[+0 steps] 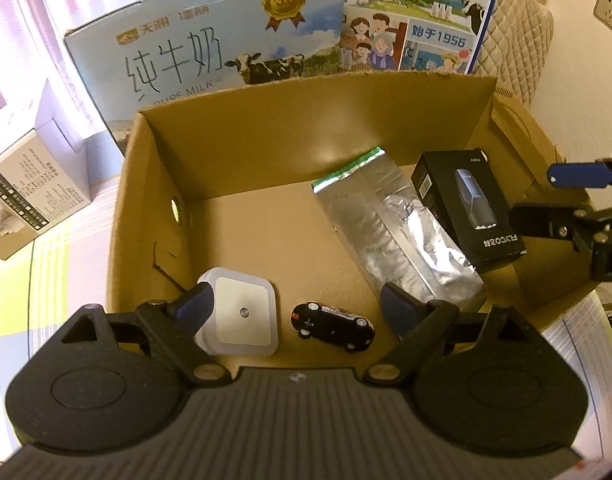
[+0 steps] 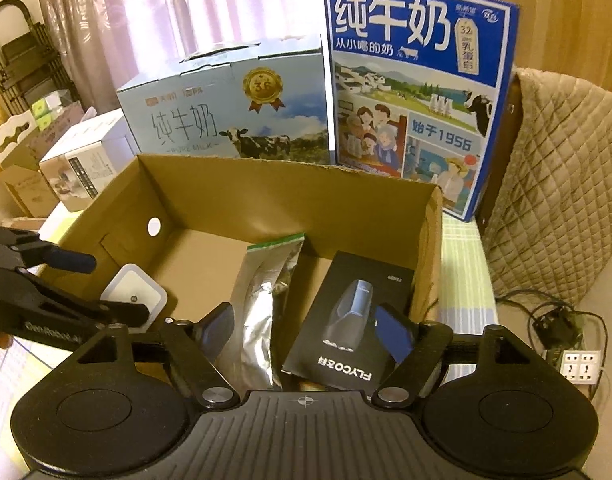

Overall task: Organize objects
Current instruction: 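Withdraw both grippers from the box back toward the remaining items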

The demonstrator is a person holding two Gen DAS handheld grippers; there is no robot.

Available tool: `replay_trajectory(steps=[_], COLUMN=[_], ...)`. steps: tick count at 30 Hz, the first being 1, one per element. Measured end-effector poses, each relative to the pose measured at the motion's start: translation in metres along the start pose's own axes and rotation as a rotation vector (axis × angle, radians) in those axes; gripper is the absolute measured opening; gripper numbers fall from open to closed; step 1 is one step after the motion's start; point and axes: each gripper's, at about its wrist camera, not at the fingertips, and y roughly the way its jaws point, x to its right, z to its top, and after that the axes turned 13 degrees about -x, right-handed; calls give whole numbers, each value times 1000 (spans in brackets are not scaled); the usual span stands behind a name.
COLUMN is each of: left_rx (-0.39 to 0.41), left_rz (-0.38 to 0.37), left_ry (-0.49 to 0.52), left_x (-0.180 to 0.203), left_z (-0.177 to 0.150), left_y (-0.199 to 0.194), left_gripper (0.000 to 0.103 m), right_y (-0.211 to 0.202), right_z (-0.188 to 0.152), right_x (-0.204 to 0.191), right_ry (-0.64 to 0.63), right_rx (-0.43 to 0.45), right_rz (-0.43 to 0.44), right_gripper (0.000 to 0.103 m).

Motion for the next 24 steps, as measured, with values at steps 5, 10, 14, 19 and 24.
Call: replay_trajectory(steps=[5,10,14,19,24], left_rx=[22,59,97,137,167], left_rz=[5,-2,-13,-9,20], left_ry=[-12,-30,-51,-77,-100], left_x=[-2,-5,-9,-19,-28], left_z=[-8,-21,-36,-58,-86], left_y=[-16,-39,-60,-87,-112], left_gripper=[88,88,88,88,88], right_y=[-13,-32,-49,-71,-87], right_z=[-7,-18,-30,-49,-69], right_x=[-4,-9,-15,-23,-32], right_ry=[11,28,43,76,82], right_rx=[19,56,89,135,133], right_rz=[-3,16,27,87,139], right_gripper=[75,75,75,75,75])
